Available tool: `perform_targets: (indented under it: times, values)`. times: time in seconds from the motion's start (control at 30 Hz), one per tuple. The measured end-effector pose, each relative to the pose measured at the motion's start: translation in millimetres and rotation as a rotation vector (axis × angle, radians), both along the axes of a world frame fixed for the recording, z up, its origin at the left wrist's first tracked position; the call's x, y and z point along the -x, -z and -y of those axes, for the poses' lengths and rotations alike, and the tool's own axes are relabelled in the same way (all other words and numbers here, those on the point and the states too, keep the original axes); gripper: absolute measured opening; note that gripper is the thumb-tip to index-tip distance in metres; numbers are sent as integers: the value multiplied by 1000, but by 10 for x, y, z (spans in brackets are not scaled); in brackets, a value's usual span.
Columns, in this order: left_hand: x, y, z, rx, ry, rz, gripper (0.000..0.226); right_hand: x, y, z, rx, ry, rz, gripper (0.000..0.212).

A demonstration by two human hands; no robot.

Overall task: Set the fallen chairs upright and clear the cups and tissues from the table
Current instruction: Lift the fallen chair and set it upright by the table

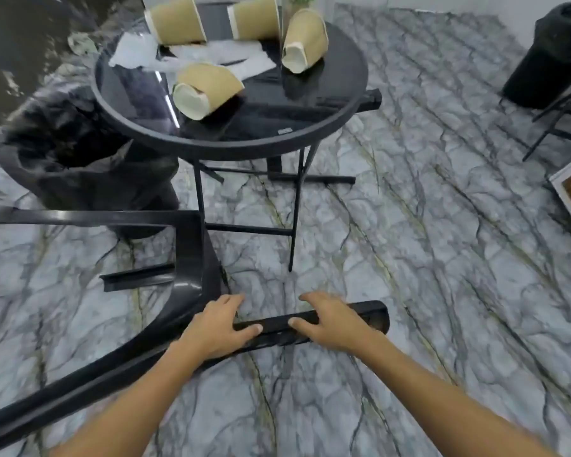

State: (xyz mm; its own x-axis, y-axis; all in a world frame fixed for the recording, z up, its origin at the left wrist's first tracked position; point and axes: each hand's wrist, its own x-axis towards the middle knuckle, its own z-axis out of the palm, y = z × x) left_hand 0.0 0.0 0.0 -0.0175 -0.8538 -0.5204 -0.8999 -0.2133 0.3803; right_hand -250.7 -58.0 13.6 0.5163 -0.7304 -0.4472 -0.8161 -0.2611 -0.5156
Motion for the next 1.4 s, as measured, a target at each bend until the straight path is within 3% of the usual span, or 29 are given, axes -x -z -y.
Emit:
perform_targets:
  times: [0.17,0.4,0.7,0.97,1.2,1.4]
  values:
    - [-96,870,23,-53,-24,-44,79,-265,913,83,30,-99,-41,64]
    - [-312,1346,-1,38,29,-165,74,-507,1480,161,115,-187,43,61]
    - [-229,1357,-45,64,125,-116,60,-443,1422,287,11,-336,-4,50]
    - [-154,1312,-16,38,44,-165,39,259,1425,393,214,-236,-102,73]
    - [321,1286,189,32,235,-140,49,391,1447,346,186,-199,-35,56]
    - [760,1344,385,88,312,-143,52,564,1436,382,248,-158,-44,60]
